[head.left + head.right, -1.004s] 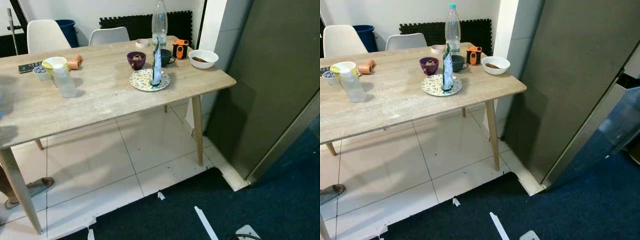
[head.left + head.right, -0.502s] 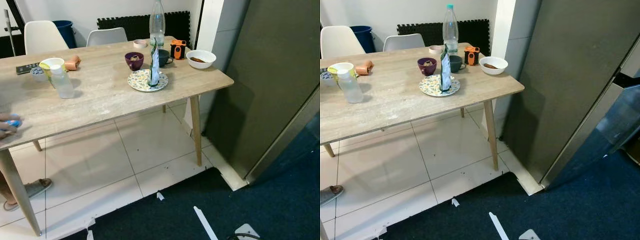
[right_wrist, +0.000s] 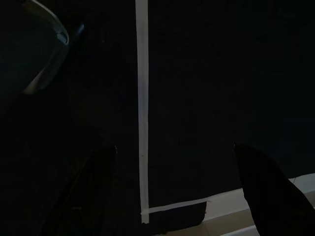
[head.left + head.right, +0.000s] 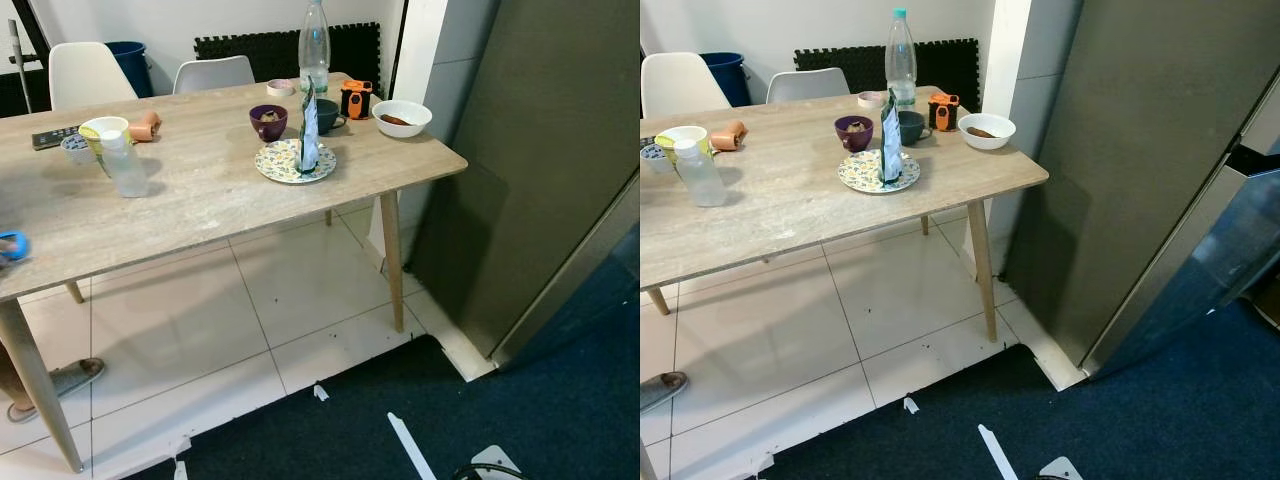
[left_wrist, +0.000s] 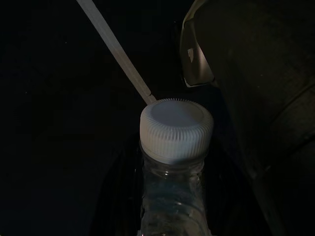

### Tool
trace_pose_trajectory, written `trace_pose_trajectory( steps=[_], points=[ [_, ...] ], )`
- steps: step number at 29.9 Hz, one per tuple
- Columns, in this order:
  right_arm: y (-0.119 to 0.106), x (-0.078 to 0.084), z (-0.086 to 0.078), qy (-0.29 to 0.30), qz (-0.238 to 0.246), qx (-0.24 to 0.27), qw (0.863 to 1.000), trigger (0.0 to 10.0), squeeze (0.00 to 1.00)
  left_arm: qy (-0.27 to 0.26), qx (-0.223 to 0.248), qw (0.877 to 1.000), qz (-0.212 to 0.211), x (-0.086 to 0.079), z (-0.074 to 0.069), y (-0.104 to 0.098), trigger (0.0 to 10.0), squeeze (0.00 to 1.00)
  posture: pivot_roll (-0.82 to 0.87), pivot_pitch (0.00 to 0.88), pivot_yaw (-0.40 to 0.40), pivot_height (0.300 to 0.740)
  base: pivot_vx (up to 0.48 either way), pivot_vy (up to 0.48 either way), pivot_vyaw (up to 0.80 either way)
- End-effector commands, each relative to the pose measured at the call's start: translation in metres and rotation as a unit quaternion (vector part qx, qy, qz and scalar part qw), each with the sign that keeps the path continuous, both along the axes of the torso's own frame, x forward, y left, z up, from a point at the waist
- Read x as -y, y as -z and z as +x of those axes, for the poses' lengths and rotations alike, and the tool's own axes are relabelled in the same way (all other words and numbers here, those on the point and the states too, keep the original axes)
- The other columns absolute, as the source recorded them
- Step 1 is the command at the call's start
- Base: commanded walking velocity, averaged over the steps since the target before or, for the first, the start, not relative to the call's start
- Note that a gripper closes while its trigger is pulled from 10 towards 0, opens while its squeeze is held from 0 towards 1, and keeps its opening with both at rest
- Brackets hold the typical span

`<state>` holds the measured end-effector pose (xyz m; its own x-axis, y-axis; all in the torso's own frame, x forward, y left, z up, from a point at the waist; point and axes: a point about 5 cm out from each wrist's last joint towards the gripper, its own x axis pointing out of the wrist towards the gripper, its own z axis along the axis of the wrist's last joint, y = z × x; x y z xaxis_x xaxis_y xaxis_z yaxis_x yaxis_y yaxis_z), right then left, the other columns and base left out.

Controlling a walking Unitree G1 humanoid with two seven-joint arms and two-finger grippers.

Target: Restocking fridge

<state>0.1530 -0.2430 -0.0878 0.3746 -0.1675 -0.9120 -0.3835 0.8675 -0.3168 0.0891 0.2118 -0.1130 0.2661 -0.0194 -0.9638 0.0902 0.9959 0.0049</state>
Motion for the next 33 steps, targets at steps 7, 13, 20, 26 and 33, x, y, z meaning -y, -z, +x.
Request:
trace_pose_trajectory(
  steps=[7, 13, 20, 26, 33],
  points=[
    [0.0001, 0.0055, -0.0041, 0.006, -0.011, -0.006, 1.000, 10.0, 0.00, 0.015, 0.107, 0.994, -0.026, 0.0179, 0.0617, -0.0164, 10.0, 0.00, -0.03, 0.000, -0.047, 0.740, 0.000, 0.000, 0.00],
    [-0.0009, 0.0081, -0.0033, 0.009, -0.013, -0.004, 1.000, 10.0, 0.00, 0.016, 0.107, 0.994, -0.029, 0.0202, 0.0629, -0.0165, 10.0, 0.00, -0.04, 0.000, -0.047, 0.740, 0.000, 0.000, 0.00],
    [-0.0010, 0.0087, -0.0036, 0.012, -0.013, -0.004, 1.000, 10.0, 0.00, 0.015, 0.106, 0.994, -0.030, 0.0208, 0.0624, -0.0162, 10.0, 0.00, -0.04, 0.000, -0.040, 0.740, 0.000, 0.000, 0.00],
    [-0.0001, 0.0081, -0.0053, 0.015, -0.011, -0.005, 1.000, 10.0, 0.00, 0.015, 0.103, 0.994, -0.028, 0.0195, 0.0602, -0.0156, 10.0, 0.00, -0.04, 0.000, -0.034, 0.740, 0.000, 0.000, 0.00],
    [0.0002, 0.0086, -0.0067, 0.017, -0.011, -0.007, 1.000, 10.0, 0.00, 0.016, 0.101, 0.994, -0.028, 0.0199, 0.0586, -0.0149, 10.0, 0.00, -0.04, 0.000, -0.039, 0.740, 0.000, 0.000, 0.00]
  ],
)
